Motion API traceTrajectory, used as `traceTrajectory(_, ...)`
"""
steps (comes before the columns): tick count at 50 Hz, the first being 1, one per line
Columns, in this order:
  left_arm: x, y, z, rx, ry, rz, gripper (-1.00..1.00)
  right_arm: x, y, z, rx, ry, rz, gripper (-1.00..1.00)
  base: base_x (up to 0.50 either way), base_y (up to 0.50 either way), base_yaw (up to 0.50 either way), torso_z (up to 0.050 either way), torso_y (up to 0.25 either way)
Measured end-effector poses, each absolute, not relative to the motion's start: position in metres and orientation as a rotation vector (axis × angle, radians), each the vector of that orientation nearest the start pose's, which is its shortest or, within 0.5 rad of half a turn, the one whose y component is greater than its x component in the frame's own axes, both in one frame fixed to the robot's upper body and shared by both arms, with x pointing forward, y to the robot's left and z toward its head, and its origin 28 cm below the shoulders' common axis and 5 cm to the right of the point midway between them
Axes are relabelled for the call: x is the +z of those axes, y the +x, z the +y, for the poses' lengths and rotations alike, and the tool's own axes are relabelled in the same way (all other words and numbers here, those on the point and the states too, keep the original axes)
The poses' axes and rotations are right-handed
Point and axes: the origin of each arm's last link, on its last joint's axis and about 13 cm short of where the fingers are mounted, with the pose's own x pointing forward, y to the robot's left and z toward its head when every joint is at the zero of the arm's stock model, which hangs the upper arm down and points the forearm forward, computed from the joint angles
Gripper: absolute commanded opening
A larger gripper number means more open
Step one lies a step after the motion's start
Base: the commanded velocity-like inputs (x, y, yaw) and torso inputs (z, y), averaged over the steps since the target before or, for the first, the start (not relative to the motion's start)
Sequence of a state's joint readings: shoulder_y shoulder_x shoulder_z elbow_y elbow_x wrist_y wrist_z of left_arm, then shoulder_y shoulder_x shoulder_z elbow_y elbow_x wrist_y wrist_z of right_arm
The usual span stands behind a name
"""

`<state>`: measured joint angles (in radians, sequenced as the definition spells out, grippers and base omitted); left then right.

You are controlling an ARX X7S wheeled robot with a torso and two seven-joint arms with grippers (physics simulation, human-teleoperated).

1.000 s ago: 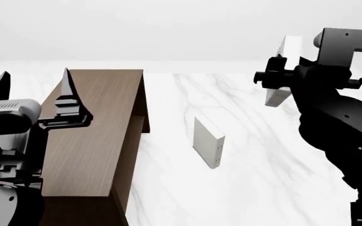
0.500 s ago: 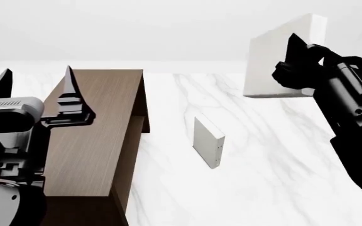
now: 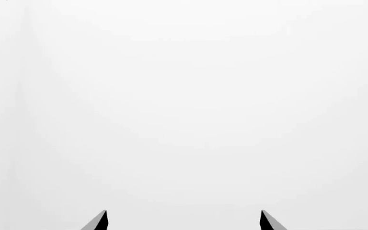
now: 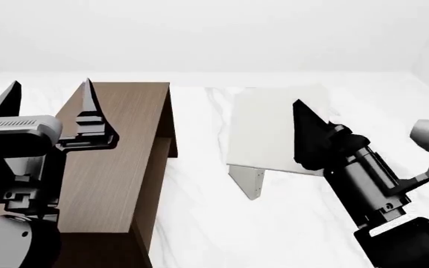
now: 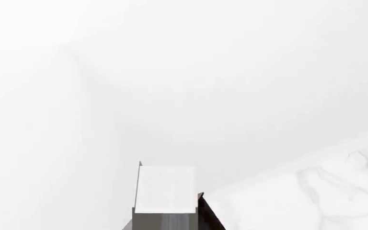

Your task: Pick up the book on the right and place it under the cabinet shelf.

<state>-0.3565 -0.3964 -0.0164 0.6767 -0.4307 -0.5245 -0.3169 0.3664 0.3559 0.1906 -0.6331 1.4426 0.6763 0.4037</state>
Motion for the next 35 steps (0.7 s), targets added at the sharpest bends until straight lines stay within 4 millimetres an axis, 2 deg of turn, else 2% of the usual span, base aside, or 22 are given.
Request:
traceTrajectory(14, 0.206, 0.229, 0.251, 0.075, 0.016, -0.481, 1.00, 0.165, 0.208, -0.102, 0.510, 0.782, -0.031, -1.00, 0.00, 0.00, 0.00, 0.000, 0.001)
traceTrajectory(35, 0.214, 0.226, 0.253, 0.088, 0.019, -0.505, 1.00, 0.118, 0.210, -0.081, 0.549, 0.856, 0.102, -1.00, 0.00, 0.00, 0.00, 0.000, 0.001)
